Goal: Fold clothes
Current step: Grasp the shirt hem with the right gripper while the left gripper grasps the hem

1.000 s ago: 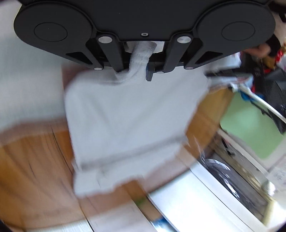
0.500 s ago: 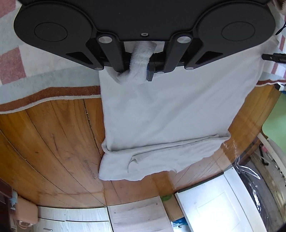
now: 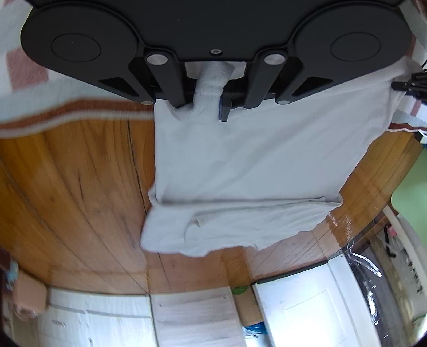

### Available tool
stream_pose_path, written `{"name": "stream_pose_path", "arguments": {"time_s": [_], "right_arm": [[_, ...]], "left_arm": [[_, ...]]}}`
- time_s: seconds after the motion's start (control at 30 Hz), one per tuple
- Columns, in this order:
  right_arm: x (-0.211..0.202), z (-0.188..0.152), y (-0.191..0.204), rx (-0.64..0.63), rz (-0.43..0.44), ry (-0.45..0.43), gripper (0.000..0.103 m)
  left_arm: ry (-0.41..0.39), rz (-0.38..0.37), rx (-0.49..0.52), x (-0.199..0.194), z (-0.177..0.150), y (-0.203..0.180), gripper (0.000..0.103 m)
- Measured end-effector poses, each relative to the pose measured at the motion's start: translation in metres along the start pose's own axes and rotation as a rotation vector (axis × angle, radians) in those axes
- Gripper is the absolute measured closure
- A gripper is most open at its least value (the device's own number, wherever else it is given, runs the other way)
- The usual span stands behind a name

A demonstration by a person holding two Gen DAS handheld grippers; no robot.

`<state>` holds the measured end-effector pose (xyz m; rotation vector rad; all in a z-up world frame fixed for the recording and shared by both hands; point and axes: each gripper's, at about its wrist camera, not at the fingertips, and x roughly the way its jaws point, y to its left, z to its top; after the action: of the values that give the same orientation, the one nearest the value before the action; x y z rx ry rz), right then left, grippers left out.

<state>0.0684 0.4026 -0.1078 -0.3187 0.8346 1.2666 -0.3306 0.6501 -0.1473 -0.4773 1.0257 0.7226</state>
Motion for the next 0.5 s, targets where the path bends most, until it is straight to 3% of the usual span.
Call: {"name": "stream_pose_path", "arguments": {"time_s": [0.1, 0.2, 0.33, 0.4, 0.5], "right_arm": [[-0.006, 0.023, 0.002, 0.003, -0.013, -0.068, 0.096], [-0.005, 0.028, -0.003, 0.044, -0.051, -0.107, 0.096], [0.012, 0.007, -0.013, 0.074, -0.111, -0.013, 0.096], [0.015, -0.006, -0.018, 0.091, -0.116, 0.025, 0.096], [0.013, -0.018, -0.023, 0.106, -0.112, 0.049, 0.096]], "left_arm": [[-0.082, -0.131, -0.118, -0.004, 0.033, 0.015, 0.096], [-0.094, -0.179, -0.250, 0.006, 0.042, 0.028, 0.090], [-0.014, -0.138, -0.308, 0.023, 0.015, 0.034, 0.059], [0.041, -0.152, -0.328, 0.029, 0.000, 0.036, 0.056], [0.061, -0.150, -0.302, 0.024, -0.005, 0.037, 0.044]]}}
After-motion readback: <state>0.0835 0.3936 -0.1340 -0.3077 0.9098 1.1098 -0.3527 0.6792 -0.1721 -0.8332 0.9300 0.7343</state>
